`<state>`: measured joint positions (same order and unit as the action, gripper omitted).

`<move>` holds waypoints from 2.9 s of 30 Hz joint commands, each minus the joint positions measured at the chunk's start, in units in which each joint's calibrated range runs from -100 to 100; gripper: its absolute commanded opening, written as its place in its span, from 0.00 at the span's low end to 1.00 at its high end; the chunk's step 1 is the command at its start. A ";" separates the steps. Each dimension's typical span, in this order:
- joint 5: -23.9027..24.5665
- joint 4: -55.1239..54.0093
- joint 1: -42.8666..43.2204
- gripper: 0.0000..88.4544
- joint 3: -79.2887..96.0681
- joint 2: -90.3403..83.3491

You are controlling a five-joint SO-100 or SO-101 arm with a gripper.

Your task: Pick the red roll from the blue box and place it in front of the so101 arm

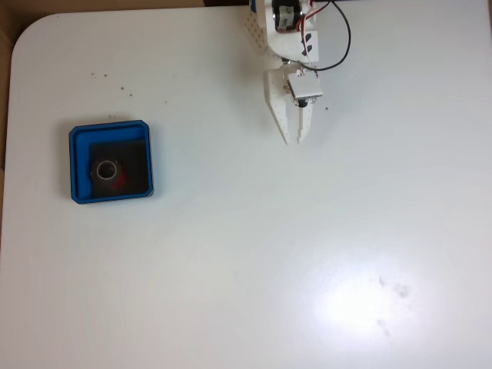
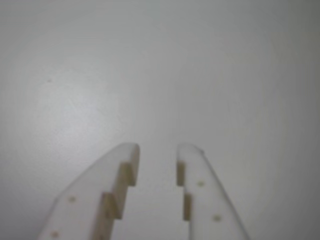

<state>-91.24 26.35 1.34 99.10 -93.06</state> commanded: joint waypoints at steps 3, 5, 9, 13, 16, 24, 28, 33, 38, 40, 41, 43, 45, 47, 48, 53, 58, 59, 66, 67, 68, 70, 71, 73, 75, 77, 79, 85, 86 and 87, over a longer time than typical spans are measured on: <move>-0.09 -1.19 -0.21 0.02 0.81 -0.34; -0.09 -1.19 -0.21 0.02 0.81 -0.34; -0.09 -1.19 -0.21 0.02 0.81 -0.34; -0.09 -1.19 -0.21 0.02 0.81 -0.34; -0.09 -1.19 -0.21 0.02 0.81 -0.34; -0.27 -1.19 -0.41 0.02 0.81 -0.17; 0.00 -1.11 -3.14 0.02 0.63 -0.09; 0.26 -1.11 -23.76 0.02 0.63 -0.25; -0.09 -1.19 -45.16 0.02 0.63 -0.42; -0.18 -1.19 -49.65 0.02 0.63 -0.42; -0.18 -1.19 -51.21 0.02 0.63 -0.34; -0.18 -1.27 -52.78 0.02 -0.18 0.00; -0.18 -1.35 -52.87 0.02 -2.52 0.75; -0.18 -1.35 -52.78 0.02 -6.65 4.60; -0.18 -1.35 -52.58 0.02 -9.71 8.19; -0.18 -1.27 -52.78 0.02 -32.71 31.94; -0.18 -1.27 -52.87 0.02 -54.00 52.67; -0.18 -1.27 -52.87 0.02 -57.14 55.93; 0.17 -1.27 -53.85 0.02 -73.41 73.91; 0.26 -1.27 -54.73 0.02 -75.38 76.33; 0.26 -1.27 -55.71 0.02 -77.18 78.59; 0.35 -1.19 -57.66 0.02 -80.68 82.35; 0.43 -1.19 -58.35 0.02 -81.67 84.03; 0.43 -1.11 -59.52 0.05 -82.75 86.45; 0.43 -1.11 -60.69 0.11 -83.02 87.79; 0.43 -1.11 -62.45 0.18 -83.11 88.79; 0.43 -1.11 -63.33 0.24 -83.20 89.80; 0.26 -1.02 -63.52 0.28 -83.29 92.22; 0.26 -1.02 -63.52 0.28 -83.29 92.47; 0.26 -1.02 -63.52 0.28 -83.38 92.72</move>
<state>-91.07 26.35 -61.70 19.91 -0.17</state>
